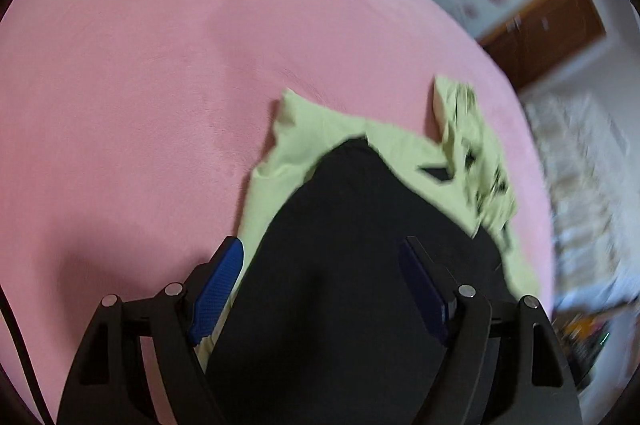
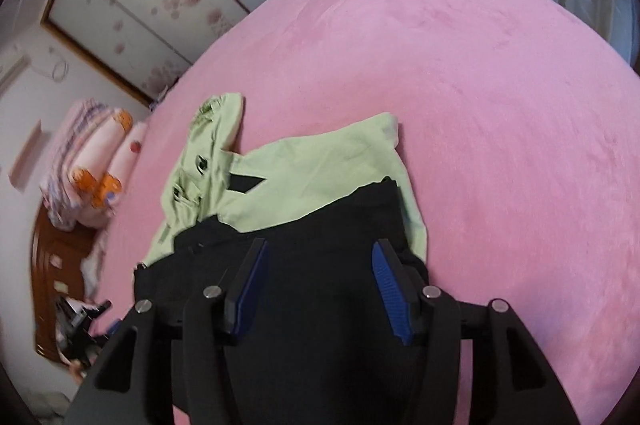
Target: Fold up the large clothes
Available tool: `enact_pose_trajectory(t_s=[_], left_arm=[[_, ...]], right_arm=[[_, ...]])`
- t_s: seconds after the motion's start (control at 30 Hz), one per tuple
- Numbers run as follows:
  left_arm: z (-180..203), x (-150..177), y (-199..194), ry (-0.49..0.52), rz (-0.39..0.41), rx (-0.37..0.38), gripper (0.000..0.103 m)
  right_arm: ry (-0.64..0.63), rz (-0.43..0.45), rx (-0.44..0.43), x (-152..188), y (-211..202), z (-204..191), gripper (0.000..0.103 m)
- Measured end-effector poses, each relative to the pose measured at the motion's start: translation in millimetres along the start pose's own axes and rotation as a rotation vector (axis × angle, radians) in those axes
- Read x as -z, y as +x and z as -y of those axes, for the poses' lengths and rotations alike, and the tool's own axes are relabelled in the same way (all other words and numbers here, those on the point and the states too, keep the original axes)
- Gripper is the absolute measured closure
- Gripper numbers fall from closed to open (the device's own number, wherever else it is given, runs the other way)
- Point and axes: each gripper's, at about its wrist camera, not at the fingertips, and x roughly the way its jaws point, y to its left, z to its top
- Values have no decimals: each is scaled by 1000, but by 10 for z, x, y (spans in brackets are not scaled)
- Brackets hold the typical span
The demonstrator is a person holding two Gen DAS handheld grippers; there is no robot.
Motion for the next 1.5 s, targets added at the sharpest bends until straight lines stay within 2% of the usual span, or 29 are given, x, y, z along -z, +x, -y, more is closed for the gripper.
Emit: enact_pose_trajectory(t_s=[0.13, 0.2, 0.37, 0.43, 0.53, 0.63, 0.7, 0.8, 0.87, 0.9, 0.93, 0.97, 1.0, 1.03, 1.2, 1.5], left_arm=[[214, 3, 165, 196, -24, -73, 25], [288, -18, 236, 257, -36, -91, 25], [392, -145, 463, 332, -70, -128, 27], [420, -179, 540, 357, -83, -138, 32], [470, -213, 688, 374, -110, -139, 34], [475, -256, 823, 373, -135, -126, 34], [450, -284, 878, 361, -144, -113, 34], [409, -321, 928, 344, -151, -100, 34], [414, -332, 951, 343, -151, -101, 34], [420, -332, 948, 346, -149, -100, 37], [420, -331, 945, 348, -149, -97, 53], [425, -324, 938, 355, -140, -120, 63], [438, -319, 941, 358, -135, -140, 81], [434, -312, 934, 355, -132, -146, 89], [398, -236, 724, 316, -69, -120, 97], [495, -43, 141, 318, 88, -100, 99]], right_arm=[[-146, -19, 97, -49, 245, -84, 49], [-206, -24, 154, -65, 332, -123, 49], [-246, -43, 211, -128, 537, -82, 49], [-247, -50, 224, -130, 578, -68, 49], [-252, -92, 217, -100, 664, -26, 50], [-286, -93, 230, -20, 687, -14, 63], [-308, -74, 236, 21, 655, -7, 77], [-316, -57, 226, 55, 603, 6, 86], [-325, -42, 227, 77, 573, -14, 88], [-336, -36, 236, 87, 566, -35, 89], [-344, -32, 246, 100, 569, -53, 89], [-348, -27, 253, 108, 573, -66, 90], [-349, -22, 262, 117, 577, -74, 90], [-346, -19, 268, 123, 582, -77, 90], [-335, 5, 300, 153, 563, -121, 91], [-368, 142, 348, 259, 188, -404, 94]])
